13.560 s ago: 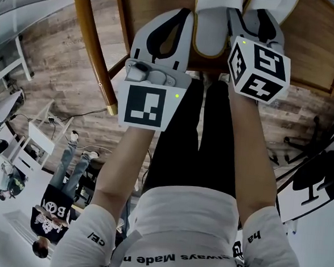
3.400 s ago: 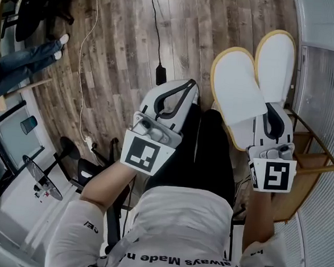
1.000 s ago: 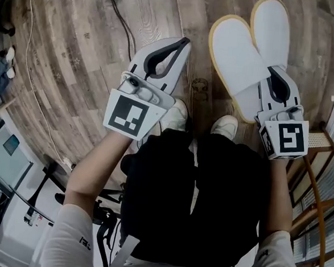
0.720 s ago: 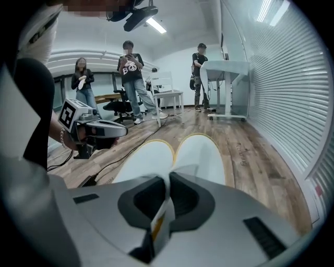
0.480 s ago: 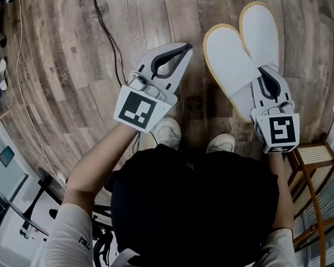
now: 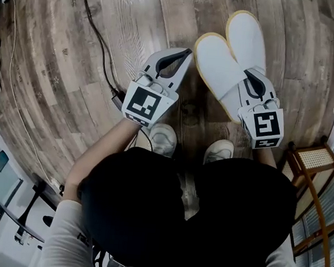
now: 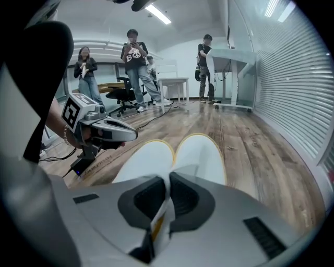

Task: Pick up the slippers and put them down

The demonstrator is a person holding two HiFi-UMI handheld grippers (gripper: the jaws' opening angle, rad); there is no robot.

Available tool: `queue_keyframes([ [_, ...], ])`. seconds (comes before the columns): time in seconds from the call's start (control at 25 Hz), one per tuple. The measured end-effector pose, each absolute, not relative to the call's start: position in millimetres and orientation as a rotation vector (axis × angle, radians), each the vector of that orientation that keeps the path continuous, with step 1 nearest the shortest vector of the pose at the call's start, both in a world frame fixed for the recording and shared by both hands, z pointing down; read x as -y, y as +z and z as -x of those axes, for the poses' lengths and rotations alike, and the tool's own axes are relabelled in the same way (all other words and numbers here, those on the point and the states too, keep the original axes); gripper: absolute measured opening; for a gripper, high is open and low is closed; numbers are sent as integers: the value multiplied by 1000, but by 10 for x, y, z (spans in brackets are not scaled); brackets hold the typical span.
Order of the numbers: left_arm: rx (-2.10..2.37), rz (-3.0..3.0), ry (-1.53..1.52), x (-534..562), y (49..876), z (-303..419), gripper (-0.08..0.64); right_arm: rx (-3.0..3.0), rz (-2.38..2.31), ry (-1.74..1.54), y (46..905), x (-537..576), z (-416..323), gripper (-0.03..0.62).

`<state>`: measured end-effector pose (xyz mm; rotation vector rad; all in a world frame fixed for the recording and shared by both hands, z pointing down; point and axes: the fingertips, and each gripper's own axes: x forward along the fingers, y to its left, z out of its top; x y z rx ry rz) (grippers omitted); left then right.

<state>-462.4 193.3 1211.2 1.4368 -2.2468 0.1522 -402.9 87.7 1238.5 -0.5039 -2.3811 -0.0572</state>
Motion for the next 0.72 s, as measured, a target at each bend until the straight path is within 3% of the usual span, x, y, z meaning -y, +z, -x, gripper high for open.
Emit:
queue_keyframes([
  [0.72, 2172, -1378, 216, -1978, 12786, 4411, 11, 2287, 556, -117, 13103, -996, 3929, 20],
])
